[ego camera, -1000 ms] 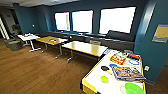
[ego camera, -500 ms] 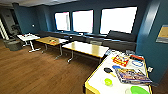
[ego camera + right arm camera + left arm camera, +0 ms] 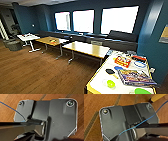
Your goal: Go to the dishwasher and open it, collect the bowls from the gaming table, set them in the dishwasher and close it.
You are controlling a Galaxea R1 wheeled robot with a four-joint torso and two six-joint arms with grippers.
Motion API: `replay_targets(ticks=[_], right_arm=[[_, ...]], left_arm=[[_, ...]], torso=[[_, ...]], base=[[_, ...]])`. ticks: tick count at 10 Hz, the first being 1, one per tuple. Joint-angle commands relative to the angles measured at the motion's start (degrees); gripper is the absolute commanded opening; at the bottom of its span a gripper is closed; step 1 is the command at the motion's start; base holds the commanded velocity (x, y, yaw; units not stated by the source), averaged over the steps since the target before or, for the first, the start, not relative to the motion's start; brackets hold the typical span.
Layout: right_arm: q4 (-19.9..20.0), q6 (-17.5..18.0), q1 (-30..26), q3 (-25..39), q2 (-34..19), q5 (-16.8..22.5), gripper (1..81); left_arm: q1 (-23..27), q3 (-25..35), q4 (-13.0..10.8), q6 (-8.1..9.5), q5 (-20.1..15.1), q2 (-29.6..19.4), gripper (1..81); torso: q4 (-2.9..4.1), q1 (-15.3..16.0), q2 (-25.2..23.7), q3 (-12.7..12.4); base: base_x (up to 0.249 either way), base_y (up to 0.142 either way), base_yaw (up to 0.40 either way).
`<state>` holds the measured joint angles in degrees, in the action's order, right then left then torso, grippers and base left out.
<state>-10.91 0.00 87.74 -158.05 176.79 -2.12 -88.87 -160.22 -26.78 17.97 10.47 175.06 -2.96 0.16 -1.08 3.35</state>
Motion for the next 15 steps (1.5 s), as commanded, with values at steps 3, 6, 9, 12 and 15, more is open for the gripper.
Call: replay_targets(ticks=[3, 6, 9, 12, 15], right_arm=[[-0.2, -0.2, -2.7, 0.5, 0.6, 2.8, 81.1], [-0.2, -0.2, -2.3, 0.1, 0.4, 2.8, 81.1], [-0.2, -0.2, -2.3, 0.3, 0.4, 2.8, 81.1], [-0.2, -0.2, -2.3, 0.3, 0.4, 2.8, 81.1], [-0.2, -0.1, -2.3, 0.4, 0.5, 2.8, 81.1]], left_arm=[[1.9, 0.1, -0.4, -0.22, -2.3, -0.2, 81.1], [1.9, 0.1, -0.6, -0.22, -2.4, 0.2, 81.1], [2.0, 0.1, -0.5, -0.30, -2.6, 0.0, 81.1], [2.0, 0.1, -0.5, -0.30, -2.6, 0.1, 81.1], [2.1, -0.1, -0.2, -0.22, -2.6, 0.0, 81.1]], torso=[[0.00, 0.0, 0.0, 0.0], [0.00, 0.0, 0.0, 0.0], [0.00, 0.0, 0.0, 0.0], [0.00, -0.1, 0.0, 0.0], [0.00, 0.0, 0.0, 0.0]], base=[[0.000, 0.000, 0.000], [0.000, 0.000, -0.028], [0.000, 0.000, -0.202], [0.000, 0.000, -0.301], [0.000, 0.000, -0.340]])
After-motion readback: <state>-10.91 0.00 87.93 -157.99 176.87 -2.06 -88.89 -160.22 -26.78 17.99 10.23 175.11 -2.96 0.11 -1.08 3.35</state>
